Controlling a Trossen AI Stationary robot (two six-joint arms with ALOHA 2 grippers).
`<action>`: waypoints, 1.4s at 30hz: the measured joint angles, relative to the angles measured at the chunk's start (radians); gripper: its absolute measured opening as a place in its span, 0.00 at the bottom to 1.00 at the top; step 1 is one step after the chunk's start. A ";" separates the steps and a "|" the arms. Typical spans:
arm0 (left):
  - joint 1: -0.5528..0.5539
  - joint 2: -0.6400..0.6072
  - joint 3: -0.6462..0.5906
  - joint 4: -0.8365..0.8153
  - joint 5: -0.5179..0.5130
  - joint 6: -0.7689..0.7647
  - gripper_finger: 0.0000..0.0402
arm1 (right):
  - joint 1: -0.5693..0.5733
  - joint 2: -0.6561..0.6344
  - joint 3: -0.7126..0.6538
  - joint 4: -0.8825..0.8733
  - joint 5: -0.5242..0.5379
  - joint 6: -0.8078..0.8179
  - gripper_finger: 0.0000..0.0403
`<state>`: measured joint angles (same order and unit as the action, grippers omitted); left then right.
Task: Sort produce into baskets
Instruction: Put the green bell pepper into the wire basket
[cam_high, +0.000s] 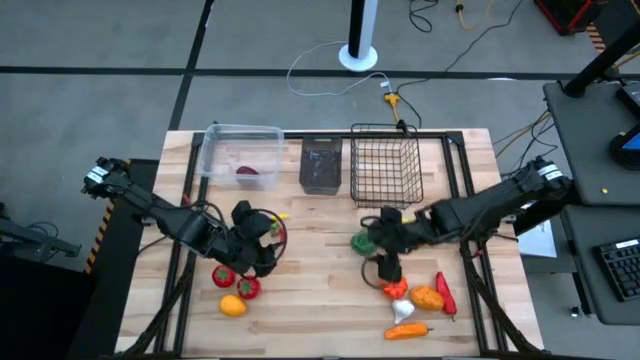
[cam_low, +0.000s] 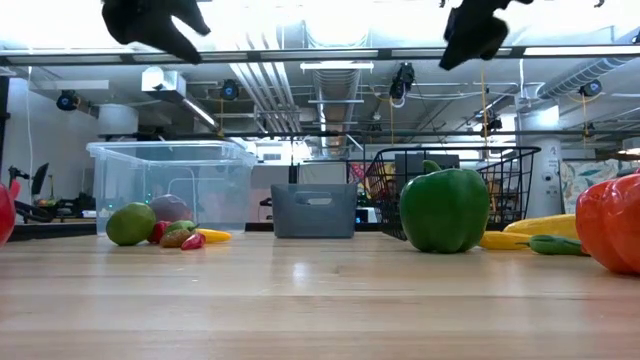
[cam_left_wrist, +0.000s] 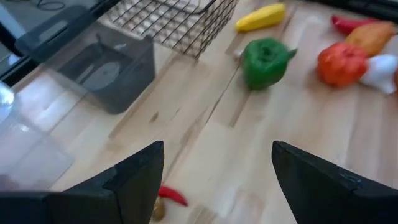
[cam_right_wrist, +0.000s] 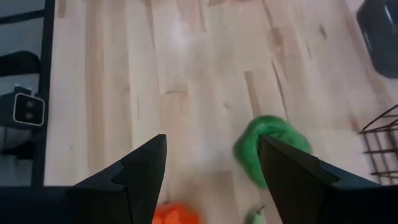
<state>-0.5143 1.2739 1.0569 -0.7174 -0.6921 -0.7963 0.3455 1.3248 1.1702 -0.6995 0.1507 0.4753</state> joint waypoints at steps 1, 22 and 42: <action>-0.003 0.000 0.000 0.016 -0.005 0.001 0.70 | 0.017 0.000 0.000 0.000 0.014 0.015 0.60; -0.053 0.000 -0.019 0.174 -0.087 0.051 0.70 | 0.169 0.017 -0.063 0.037 0.252 0.052 0.60; -0.081 0.000 -0.141 0.206 -0.129 -0.021 0.70 | 0.156 0.014 -0.254 0.298 0.435 0.033 0.64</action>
<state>-0.5952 1.2744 0.9159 -0.5116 -0.8215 -0.8170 0.5011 1.3392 0.9166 -0.4019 0.5853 0.5088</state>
